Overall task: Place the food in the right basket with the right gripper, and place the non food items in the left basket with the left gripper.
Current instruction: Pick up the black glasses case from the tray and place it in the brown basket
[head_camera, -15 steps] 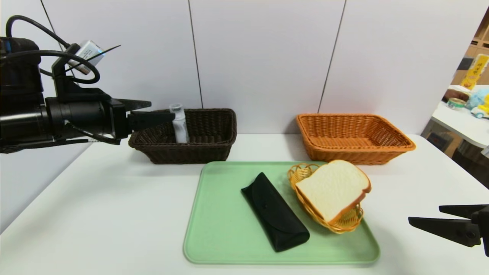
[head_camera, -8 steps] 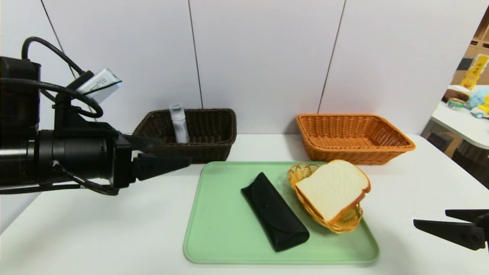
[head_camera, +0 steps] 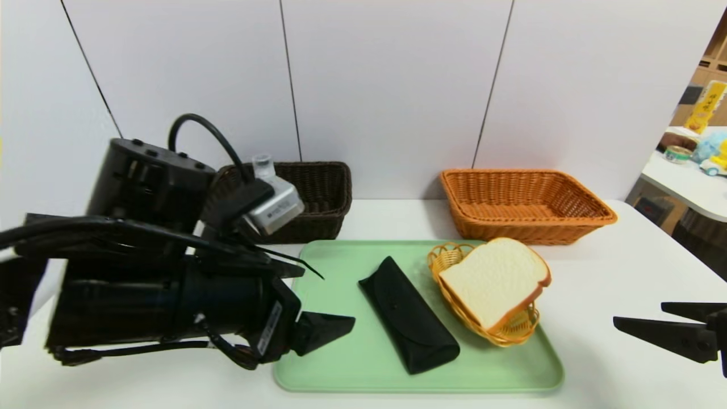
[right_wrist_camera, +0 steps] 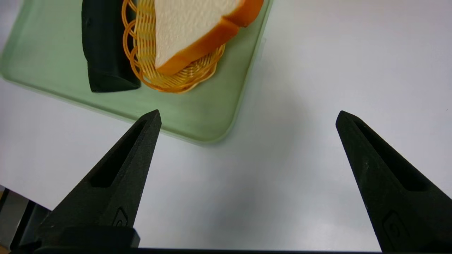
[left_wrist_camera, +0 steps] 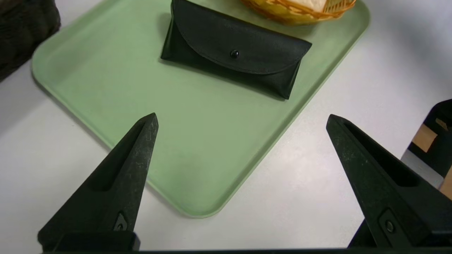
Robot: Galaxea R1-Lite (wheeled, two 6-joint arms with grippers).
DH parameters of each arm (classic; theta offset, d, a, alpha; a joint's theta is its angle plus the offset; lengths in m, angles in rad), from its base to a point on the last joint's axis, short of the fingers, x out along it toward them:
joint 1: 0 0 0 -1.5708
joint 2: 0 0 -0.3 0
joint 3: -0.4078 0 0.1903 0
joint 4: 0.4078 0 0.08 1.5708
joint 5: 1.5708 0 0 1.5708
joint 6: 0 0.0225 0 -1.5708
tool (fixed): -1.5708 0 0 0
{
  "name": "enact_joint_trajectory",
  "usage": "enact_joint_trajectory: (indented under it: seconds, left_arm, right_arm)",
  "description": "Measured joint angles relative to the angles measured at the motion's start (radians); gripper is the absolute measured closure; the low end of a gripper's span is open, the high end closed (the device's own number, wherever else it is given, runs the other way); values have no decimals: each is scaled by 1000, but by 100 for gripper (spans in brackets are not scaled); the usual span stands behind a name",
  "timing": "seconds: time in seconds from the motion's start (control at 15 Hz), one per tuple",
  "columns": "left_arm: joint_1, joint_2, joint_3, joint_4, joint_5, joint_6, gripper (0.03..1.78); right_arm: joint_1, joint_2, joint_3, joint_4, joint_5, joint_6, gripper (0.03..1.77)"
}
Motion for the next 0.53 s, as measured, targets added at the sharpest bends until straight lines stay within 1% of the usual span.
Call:
enact_joint_trajectory:
  seconds: [0.13, 0.4, 0.53]
  left_arm:
    - [-53, 67, -39, 4, 75, -52, 12]
    - [-94, 190, -169, 75, 165, -163, 12]
    - [-118, 246, -243, 122, 218, -243, 12]
  right_arm:
    - [0, 1, -8, -3, 0, 0, 9]
    - [1, 5, -19, -4, 1, -2, 9]
    - [2, 9, -27, -4, 11, -3, 9]
